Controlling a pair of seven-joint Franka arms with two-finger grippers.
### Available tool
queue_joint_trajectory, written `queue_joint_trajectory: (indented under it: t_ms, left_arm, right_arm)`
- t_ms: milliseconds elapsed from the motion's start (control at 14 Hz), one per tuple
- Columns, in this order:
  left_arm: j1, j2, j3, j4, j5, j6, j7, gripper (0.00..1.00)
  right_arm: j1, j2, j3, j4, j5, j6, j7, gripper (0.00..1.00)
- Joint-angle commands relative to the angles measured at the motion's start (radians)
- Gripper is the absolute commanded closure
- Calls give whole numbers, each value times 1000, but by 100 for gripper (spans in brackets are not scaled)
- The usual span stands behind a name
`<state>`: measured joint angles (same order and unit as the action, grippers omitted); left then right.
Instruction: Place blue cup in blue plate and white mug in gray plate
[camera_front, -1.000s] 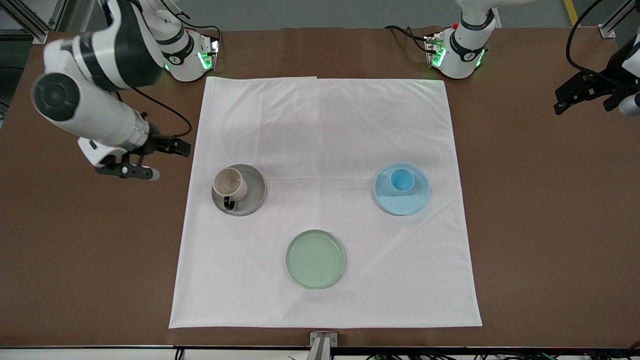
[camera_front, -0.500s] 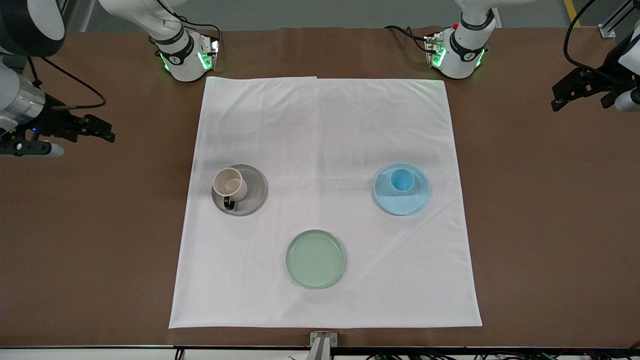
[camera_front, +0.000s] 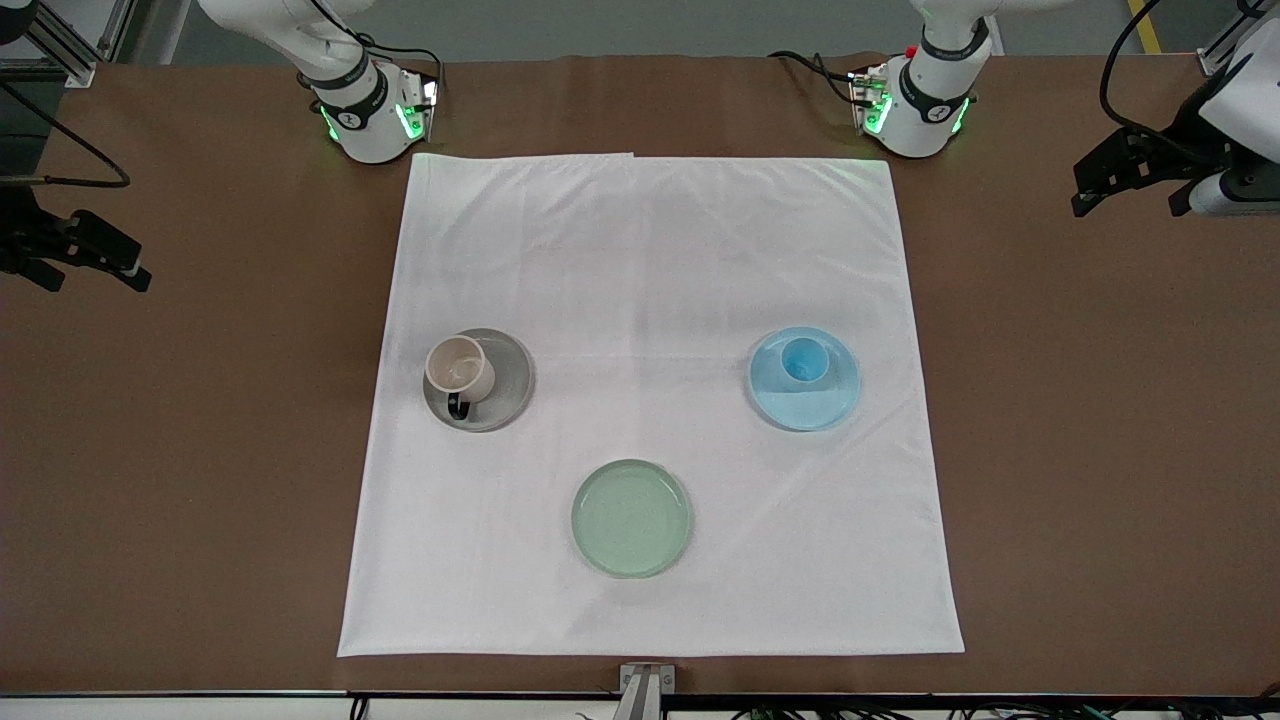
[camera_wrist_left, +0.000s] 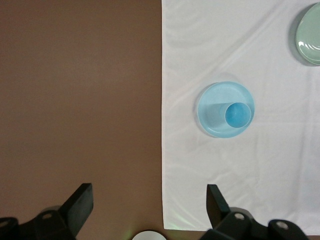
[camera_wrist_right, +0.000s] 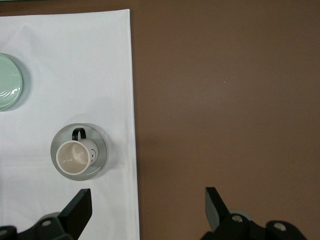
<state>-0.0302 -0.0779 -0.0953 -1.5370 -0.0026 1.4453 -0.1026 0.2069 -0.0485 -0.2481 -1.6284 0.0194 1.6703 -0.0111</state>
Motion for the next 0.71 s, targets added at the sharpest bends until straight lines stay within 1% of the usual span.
queue_joint_trajectory:
  t_ms: [0, 214, 429, 500, 643]
  left_arm:
    - [1, -25, 2, -15, -23, -3, 24, 0]
    - [4, -26, 2, -14, -25, -3, 24, 0]
    - [9, -19, 5, -3, -24, -3, 23, 0]
    - [10, -16, 6, 0, -25, -3, 26, 0]
    - [12, -13, 11, 11, -22, -3, 26, 0]
  right_arm:
    - [-8, 21, 6, 35, 5, -11, -6, 0]
    - [-15, 33, 6, 59, 4, -14, -9, 0]
    - [-21, 45, 9, 59, 5, -11, -9, 0]
    - [-59, 50, 33, 59, 5, -14, -9, 0]
    - [-235, 50, 212, 61, 5, -15, -10, 0]
